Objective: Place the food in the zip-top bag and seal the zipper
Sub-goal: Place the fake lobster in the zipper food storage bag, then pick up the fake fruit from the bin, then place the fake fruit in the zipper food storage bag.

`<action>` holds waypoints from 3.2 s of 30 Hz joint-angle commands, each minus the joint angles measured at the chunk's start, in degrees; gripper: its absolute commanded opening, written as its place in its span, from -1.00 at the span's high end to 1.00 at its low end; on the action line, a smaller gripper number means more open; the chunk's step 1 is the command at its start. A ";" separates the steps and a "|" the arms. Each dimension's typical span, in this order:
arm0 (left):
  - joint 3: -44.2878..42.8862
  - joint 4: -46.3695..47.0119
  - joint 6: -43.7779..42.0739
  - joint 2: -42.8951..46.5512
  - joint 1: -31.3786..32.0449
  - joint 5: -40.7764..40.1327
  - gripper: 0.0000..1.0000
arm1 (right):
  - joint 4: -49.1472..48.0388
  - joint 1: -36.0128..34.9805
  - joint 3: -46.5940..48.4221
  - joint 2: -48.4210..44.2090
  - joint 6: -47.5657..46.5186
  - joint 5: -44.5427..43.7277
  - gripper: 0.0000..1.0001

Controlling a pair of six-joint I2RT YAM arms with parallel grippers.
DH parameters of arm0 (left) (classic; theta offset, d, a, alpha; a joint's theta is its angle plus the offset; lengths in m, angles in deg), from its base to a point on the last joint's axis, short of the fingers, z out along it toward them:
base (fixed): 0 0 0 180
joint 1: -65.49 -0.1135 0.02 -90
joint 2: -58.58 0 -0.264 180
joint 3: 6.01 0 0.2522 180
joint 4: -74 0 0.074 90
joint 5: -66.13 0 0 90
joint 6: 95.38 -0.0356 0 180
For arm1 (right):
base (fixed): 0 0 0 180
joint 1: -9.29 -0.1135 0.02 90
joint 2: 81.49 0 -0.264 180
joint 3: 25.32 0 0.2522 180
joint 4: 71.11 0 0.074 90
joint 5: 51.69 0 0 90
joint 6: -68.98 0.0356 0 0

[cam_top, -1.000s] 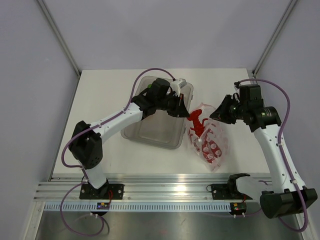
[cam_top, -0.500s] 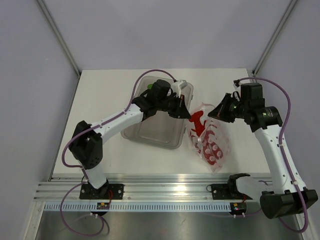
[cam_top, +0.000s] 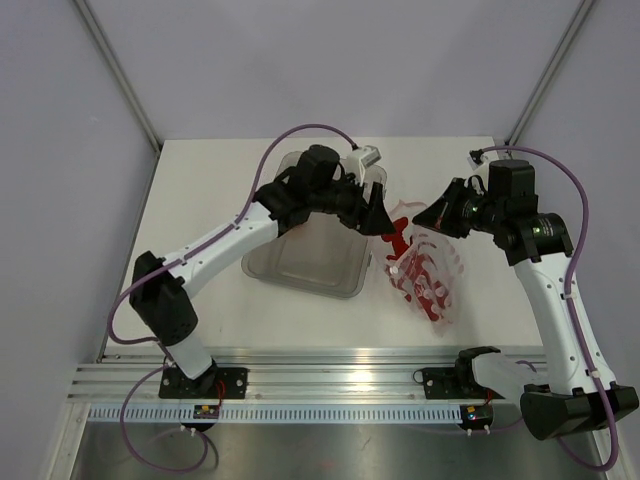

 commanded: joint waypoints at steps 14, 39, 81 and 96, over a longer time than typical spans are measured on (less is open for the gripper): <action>-9.88 -24.81 -16.65 -1.03 -8.14 -46.44 -0.98 | -0.73 -0.41 3.51 -1.53 -0.79 -0.36 1.00; -12.78 -16.56 -8.74 -24.27 -14.47 -54.64 -0.98 | -0.64 -0.32 2.64 -0.65 -0.18 0.17 1.00; -8.75 -3.92 0.31 1.12 0.38 -10.08 0.28 | -1.26 -0.32 2.64 0.06 0.09 0.96 1.00; -4.88 3.47 8.23 -0.81 3.81 -5.34 -0.71 | -1.61 -0.41 2.64 -0.56 0.44 1.57 1.00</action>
